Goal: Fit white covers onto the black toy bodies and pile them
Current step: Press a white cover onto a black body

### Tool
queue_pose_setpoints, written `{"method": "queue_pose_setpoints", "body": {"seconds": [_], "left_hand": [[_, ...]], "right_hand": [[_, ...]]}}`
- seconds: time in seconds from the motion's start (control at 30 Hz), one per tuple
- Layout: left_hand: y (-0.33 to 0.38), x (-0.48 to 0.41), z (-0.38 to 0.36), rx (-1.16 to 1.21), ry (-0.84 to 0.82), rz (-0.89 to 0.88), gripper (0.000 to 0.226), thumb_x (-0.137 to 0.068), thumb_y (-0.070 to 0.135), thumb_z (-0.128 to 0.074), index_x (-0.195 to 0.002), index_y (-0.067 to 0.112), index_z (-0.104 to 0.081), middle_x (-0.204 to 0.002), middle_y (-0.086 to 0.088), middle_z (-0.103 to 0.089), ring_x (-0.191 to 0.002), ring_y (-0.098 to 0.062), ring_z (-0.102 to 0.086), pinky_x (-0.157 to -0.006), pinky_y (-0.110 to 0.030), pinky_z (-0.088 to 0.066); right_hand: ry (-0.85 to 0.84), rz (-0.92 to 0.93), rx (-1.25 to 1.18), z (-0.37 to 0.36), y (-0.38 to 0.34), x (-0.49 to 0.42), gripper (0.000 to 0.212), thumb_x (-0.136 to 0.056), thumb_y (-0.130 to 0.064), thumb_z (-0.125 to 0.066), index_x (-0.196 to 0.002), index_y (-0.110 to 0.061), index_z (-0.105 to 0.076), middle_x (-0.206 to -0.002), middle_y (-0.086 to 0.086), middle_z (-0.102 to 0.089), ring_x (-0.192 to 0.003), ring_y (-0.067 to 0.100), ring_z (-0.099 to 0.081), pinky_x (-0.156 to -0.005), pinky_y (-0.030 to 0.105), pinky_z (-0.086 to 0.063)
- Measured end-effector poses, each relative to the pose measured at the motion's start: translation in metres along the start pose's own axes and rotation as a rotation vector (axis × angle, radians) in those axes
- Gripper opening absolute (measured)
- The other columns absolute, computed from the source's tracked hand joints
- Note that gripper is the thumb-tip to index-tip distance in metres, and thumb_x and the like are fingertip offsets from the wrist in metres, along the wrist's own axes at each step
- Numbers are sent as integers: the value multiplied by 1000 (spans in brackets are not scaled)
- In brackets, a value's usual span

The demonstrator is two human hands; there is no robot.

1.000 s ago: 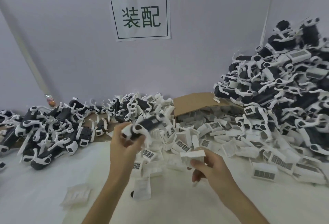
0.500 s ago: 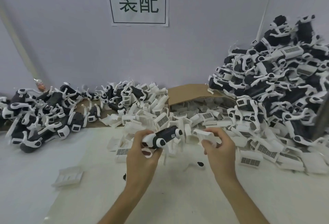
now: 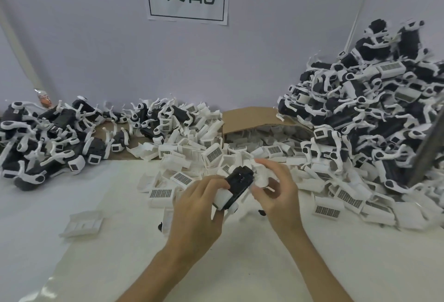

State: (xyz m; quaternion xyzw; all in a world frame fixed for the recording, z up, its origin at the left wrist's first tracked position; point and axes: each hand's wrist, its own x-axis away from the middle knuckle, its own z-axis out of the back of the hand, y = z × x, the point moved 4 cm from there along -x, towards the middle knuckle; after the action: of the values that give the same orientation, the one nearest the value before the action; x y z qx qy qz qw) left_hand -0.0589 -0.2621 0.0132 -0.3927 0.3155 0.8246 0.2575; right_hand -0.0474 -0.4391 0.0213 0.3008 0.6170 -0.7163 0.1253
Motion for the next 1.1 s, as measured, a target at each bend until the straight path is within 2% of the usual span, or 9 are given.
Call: {"method": "queue_pose_setpoints", "body": {"seconds": [0.17, 0.27, 0.37, 0.53, 0.7, 0.8, 0.97, 1.03, 1.1], "left_hand": [[-7, -1, -1, 28, -36, 24, 64, -62, -6, -88, -112, 22, -57, -112, 7, -66, -97, -10, -55, -82, -13, -37], [-10, -1, 1, 126, -45, 57, 63, -69, -6, -87, -115, 24, -56, -125, 4, -56, -98, -1, -54, -83, -8, -42], [-9, -3, 3, 174, -44, 82, 64, -72, -6, -85, -116, 29, -53, -137, 2, -51, -106, 9, -47, -87, 0, -38], [-15, -1, 0, 200, -104, 177, 48, -77, -1, -84, -117, 15, -63, -136, 12, -59, -115, -11, -62, -93, -1, -37], [-14, -2, 1, 221, -107, 184, 49, -78, -1, -83, -119, 13, -62, -131, 14, -59, -111, -12, -64, -92, -3, -39], [-12, -1, -1, 251, -119, 159, 48, -78, -4, -81, -118, 12, -62, -135, 14, -56, -116, -8, -59, -93, -3, -38], [-9, 1, -2, 294, -97, 171, 48, -84, 6, -79, -119, 30, -57, -143, 20, -47, -128, 2, -50, -95, 0, -32], [-9, 0, 1, 296, -84, 174, 51, -85, 10, -79, -117, 39, -52, -145, 25, -47, -124, 13, -47, -93, 0, -34], [-9, 1, 2, 256, -74, 165, 52, -83, 11, -81, -120, 35, -53, -143, 22, -53, -114, 13, -52, -90, -5, -41]], "right_hand": [[-176, 52, 172, -16, 7, 6, 64, -82, 12, -67, -128, -32, -60, -120, -9, -54, -85, 14, -67, -68, 19, -54], [-193, 38, 228, -19, 8, 7, 55, -84, 2, -74, -128, -30, -64, -113, -14, -64, -84, 13, -67, -69, 23, -55], [-163, 82, 279, -15, 3, 6, 48, -81, -5, -79, -115, -37, -69, -112, -21, -66, -96, 10, -62, -71, 18, -47], [-138, 154, 326, -14, -3, 6, 42, -81, -4, -80, -113, -31, -74, -112, -23, -66, -113, 7, -53, -86, 10, -38], [-100, 194, 299, -14, -4, 6, 40, -81, -3, -79, -112, -27, -75, -112, -19, -66, -114, 8, -54, -95, 12, -39], [-82, 141, 215, -12, -2, 4, 33, -83, -2, -77, -111, -19, -76, -111, -14, -66, -112, 8, -59, -92, 19, -47], [-181, 172, 209, -17, -7, 7, 33, -84, -3, -75, -114, -18, -75, -115, -9, -68, -113, 6, -60, -89, 13, -45], [-212, 189, 235, -20, -9, 10, 38, -82, -6, -71, -117, -23, -72, -119, -15, -68, -120, 5, -57, -95, 15, -43], [-248, 187, 251, -21, -10, 11, 55, -74, -1, -65, -119, -32, -67, -121, -22, -66, -123, 4, -54, -100, 16, -40]]}}
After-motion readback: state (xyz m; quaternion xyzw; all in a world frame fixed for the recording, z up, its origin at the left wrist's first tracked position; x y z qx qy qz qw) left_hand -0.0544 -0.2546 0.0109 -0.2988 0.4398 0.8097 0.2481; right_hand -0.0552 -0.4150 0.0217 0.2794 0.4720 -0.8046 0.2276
